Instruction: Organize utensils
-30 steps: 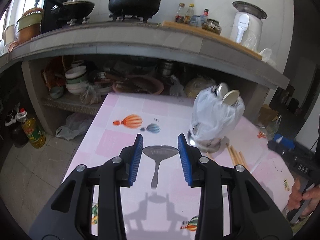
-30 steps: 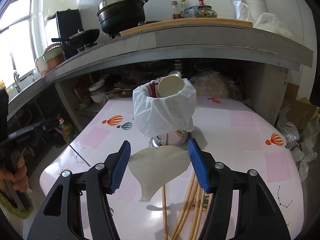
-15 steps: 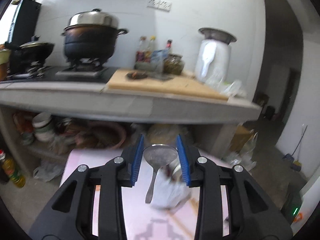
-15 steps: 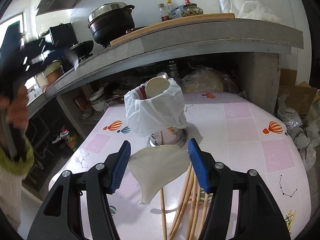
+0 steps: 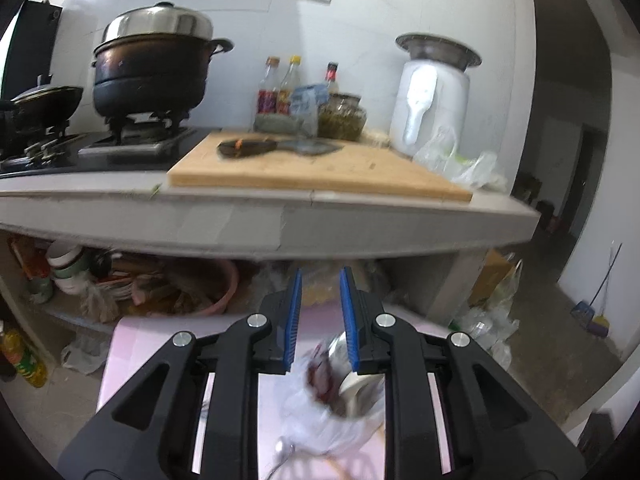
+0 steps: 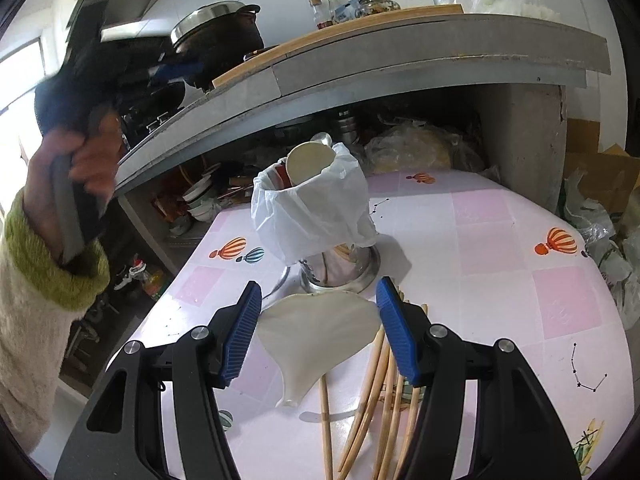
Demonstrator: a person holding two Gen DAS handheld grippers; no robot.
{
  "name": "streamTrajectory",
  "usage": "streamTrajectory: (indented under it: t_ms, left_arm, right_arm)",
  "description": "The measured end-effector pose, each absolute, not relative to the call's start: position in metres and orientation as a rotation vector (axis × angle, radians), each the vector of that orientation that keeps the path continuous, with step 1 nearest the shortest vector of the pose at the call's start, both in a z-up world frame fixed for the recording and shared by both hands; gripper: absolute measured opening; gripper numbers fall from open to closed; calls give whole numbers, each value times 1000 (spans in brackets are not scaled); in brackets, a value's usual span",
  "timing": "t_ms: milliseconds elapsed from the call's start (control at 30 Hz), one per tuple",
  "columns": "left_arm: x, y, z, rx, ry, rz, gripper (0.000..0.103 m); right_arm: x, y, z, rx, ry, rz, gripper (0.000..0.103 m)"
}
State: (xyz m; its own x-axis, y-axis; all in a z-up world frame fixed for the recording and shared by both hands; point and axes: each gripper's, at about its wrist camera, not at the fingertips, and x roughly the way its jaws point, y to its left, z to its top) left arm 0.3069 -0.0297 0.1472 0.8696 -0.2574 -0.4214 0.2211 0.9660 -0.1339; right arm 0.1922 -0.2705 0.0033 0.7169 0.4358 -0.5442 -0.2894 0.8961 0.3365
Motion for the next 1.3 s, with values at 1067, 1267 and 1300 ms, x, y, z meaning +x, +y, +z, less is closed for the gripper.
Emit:
streamTrajectory:
  t_ms: [1067,1267,1300]
  left_arm:
    - [314,-42,-109,154,923,-499,64]
    - [319,-50,-121,171,927,-490,55]
    - [319,-53,-123,177,928,-489,52]
  right_arm:
    - [199,-281,-6,248,708,342,58]
    - [206,-282,-12,255,723,340,58]
    - [207,-282,-12,255,724,340,58]
